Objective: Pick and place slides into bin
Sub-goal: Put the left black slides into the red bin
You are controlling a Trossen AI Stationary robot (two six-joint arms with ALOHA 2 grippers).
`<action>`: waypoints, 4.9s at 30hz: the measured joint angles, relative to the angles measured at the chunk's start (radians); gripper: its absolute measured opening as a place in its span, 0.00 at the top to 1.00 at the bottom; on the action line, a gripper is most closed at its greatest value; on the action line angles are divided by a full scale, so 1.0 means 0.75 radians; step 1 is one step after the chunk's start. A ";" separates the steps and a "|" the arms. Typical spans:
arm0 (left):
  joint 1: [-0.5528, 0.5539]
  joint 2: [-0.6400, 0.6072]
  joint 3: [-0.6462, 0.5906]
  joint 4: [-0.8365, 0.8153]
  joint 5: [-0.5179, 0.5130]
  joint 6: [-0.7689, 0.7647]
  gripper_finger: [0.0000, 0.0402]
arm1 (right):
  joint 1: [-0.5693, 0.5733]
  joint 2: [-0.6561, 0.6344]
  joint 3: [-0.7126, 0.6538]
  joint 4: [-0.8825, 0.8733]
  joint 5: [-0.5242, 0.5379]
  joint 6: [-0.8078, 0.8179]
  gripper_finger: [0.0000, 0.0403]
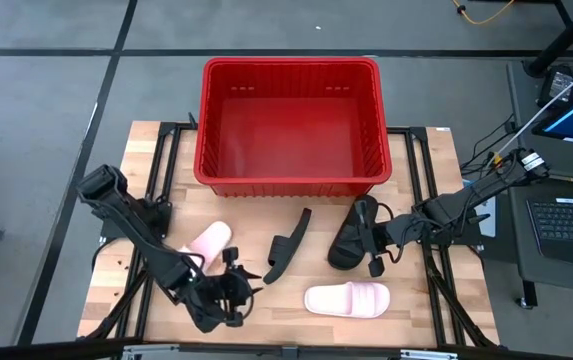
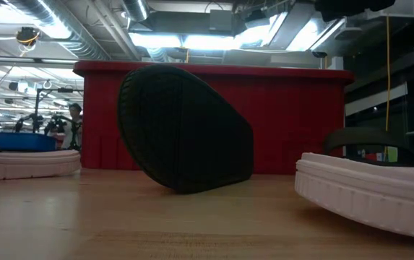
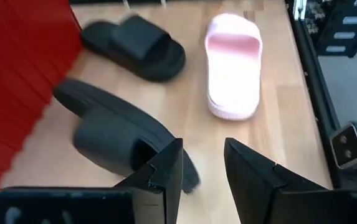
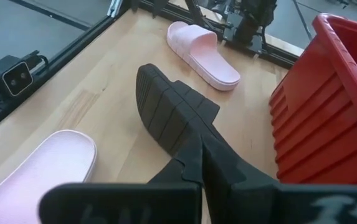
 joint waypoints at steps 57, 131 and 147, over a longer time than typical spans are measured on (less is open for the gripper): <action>0.238 0.267 -0.005 -0.155 -0.027 -0.041 0.49 | 0.000 -0.001 0.000 -0.082 -0.005 0.014 0.99; 0.084 0.299 0.485 -0.614 -0.591 -0.048 0.99 | 0.000 -0.001 -0.001 0.191 -0.004 -0.118 0.99; 0.168 0.297 0.906 -1.106 -0.916 0.160 0.99 | -0.005 -0.007 -0.001 0.546 0.224 -0.416 0.99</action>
